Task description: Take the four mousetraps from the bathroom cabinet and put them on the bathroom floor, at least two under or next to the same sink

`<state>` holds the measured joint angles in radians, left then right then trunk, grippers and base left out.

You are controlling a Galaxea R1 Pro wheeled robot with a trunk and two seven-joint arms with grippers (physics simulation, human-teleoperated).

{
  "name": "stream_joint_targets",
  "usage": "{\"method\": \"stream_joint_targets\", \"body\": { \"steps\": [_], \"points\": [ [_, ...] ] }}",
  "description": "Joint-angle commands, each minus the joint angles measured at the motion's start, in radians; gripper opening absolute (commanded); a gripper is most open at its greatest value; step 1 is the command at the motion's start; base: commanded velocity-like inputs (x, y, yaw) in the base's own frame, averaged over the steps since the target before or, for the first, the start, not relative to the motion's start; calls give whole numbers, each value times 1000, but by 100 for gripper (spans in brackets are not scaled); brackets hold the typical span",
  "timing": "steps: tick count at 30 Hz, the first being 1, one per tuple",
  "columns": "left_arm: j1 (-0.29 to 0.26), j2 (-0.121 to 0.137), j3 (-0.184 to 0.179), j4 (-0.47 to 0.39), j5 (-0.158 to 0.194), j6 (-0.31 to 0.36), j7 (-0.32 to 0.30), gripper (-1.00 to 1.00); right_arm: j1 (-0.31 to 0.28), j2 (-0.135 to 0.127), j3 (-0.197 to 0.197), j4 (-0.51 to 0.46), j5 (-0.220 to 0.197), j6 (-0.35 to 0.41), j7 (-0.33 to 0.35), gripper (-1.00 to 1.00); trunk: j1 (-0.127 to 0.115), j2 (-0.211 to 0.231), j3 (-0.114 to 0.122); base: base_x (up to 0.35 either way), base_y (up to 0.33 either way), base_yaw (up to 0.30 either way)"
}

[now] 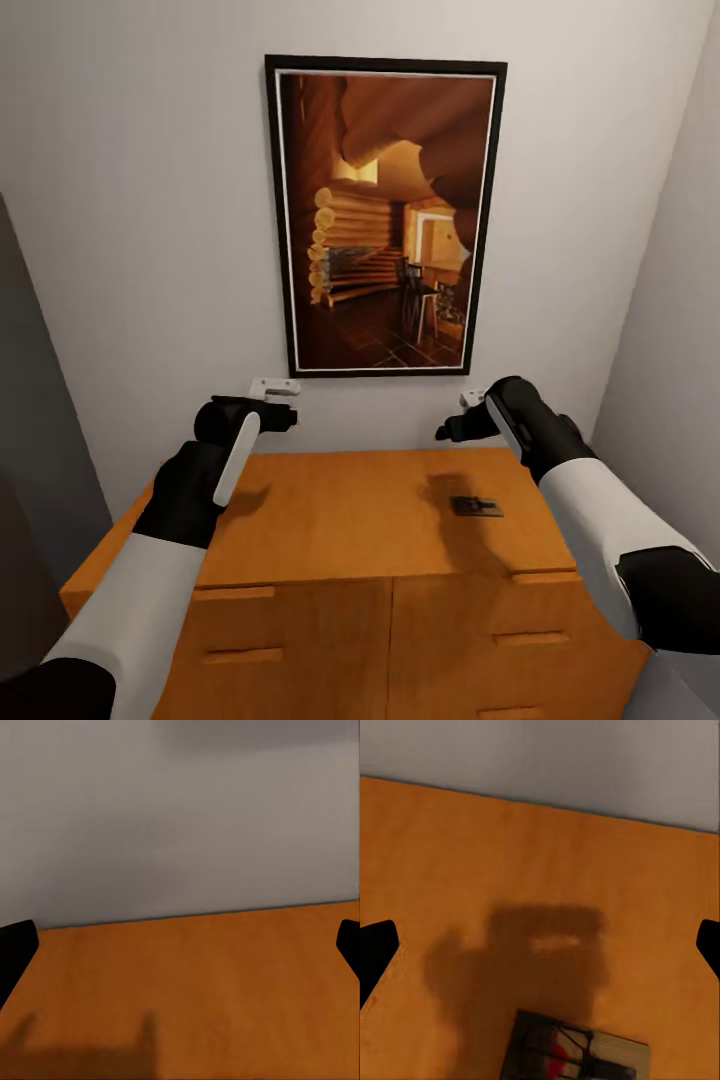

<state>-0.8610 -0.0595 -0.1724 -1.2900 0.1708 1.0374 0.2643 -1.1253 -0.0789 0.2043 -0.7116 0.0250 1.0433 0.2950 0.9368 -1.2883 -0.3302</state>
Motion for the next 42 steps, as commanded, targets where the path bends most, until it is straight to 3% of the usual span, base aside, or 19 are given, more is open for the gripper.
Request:
{"method": "stream_joint_targets", "body": {
  "steps": [1,13,31,42],
  "points": [
    [-1,0,-1,0,10,3,10,100,-1,-1,4,-2,3,4,4,100,0,-1,-1,0,0,298],
    [-1,0,-1,0,10,3,10,100,-1,4,4,0,4,4,3,100,0,-1,-1,-20,-5,237],
    [-1,0,-1,0,10,3,10,100,-1,2,1,8,9,4,-1,100,0,-1,-1,-267,-131,16],
    [-1,-1,-1,0,11,2,10,100,-1,-5,3,36,3,4,2,100,0,-1,-1,-71,-46,0]
  ]
}}
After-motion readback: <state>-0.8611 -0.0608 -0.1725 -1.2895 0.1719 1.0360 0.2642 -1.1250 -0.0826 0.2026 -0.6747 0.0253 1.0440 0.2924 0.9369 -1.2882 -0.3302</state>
